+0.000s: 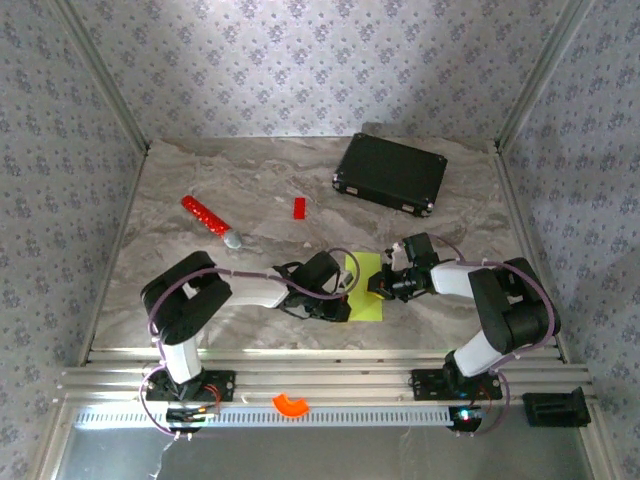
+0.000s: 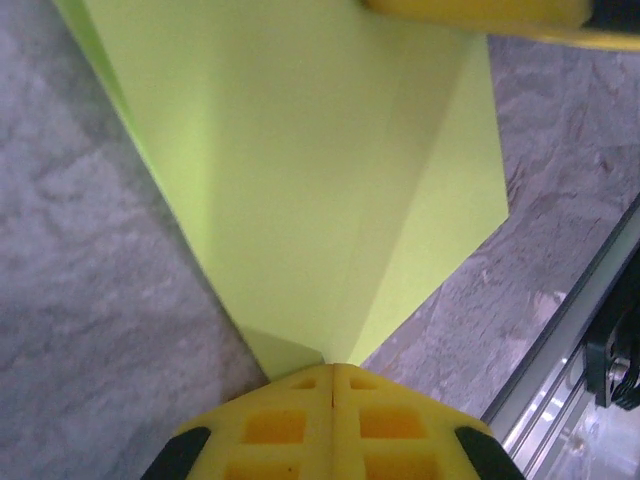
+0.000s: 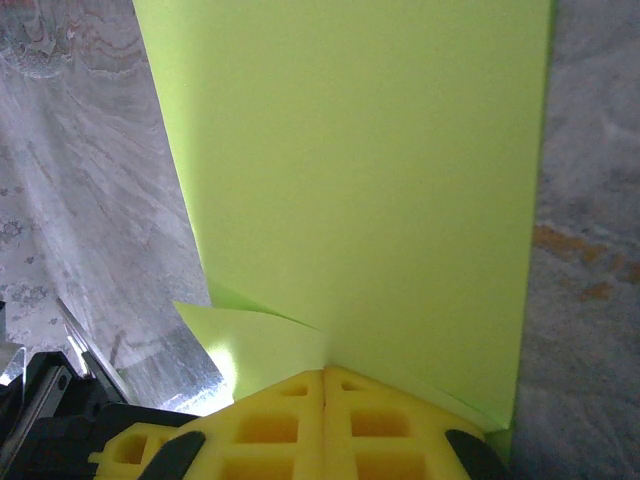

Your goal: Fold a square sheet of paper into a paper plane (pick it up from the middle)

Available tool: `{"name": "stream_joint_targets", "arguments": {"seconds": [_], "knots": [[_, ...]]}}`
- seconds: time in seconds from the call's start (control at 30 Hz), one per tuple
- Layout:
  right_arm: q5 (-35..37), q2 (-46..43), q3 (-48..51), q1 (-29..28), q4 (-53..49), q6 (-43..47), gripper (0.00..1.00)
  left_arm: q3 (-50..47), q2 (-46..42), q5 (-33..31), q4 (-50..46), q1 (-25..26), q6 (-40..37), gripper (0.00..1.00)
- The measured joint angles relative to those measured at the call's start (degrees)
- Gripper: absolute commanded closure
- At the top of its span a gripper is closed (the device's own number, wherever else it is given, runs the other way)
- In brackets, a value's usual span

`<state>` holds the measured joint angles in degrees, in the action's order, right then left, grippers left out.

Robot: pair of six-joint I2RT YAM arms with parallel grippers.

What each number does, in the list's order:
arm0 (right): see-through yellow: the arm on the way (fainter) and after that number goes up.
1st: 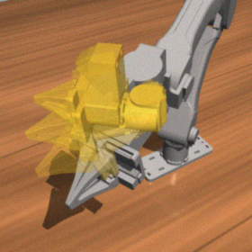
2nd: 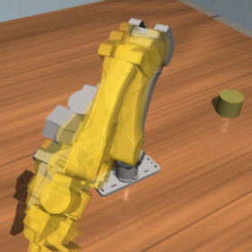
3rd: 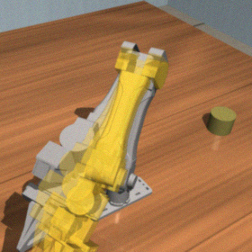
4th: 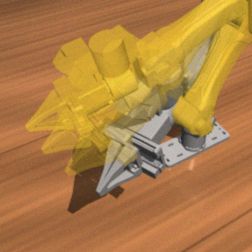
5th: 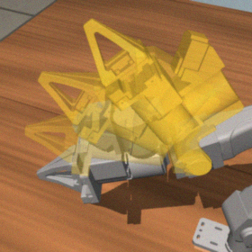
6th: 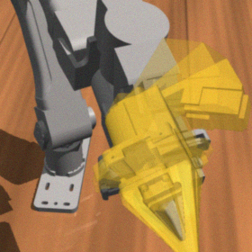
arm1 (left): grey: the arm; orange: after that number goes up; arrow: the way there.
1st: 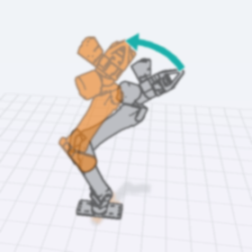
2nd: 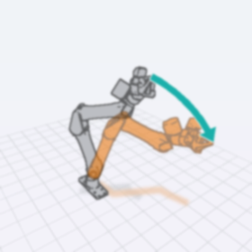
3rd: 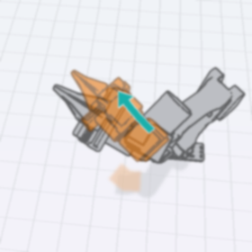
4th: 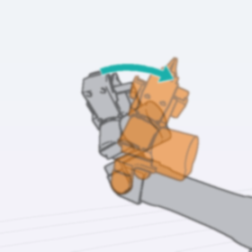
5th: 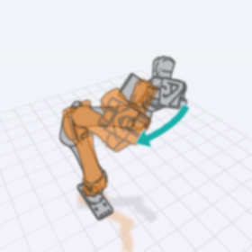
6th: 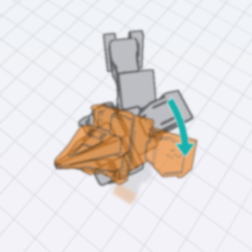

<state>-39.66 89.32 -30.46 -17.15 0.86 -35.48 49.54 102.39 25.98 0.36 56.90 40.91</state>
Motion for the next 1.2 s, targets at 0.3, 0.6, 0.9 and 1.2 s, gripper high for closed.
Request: {"name": "stream_joint_targets", "arguments": {"seconds": [0.3,0.6,0.9,1.2], "knots": [[0.02,0.0,0.0,0.2,0.04,0.0,1.0,-0.72,-4.68,-2.03,-4.33,0.52,-0.31,0.98],[-0.07,-0.02,0.11,0.22,0.28,0.0,1.0,5.42,-1.09,-2.89,-1.38,-1.68,0.7,0.97],[0.42,-0.85,0.15,0.31,-0.17,-0.39,0.98,6.03,4.98,-2.64,1.55,-1.84,0.96,1.0],[4.48,-8.68,-0.52,-4.17,-3.19,-3.19,1.0,2.78,4.0,-2.78,6.4,-1.75,2.27,1.0]]}}
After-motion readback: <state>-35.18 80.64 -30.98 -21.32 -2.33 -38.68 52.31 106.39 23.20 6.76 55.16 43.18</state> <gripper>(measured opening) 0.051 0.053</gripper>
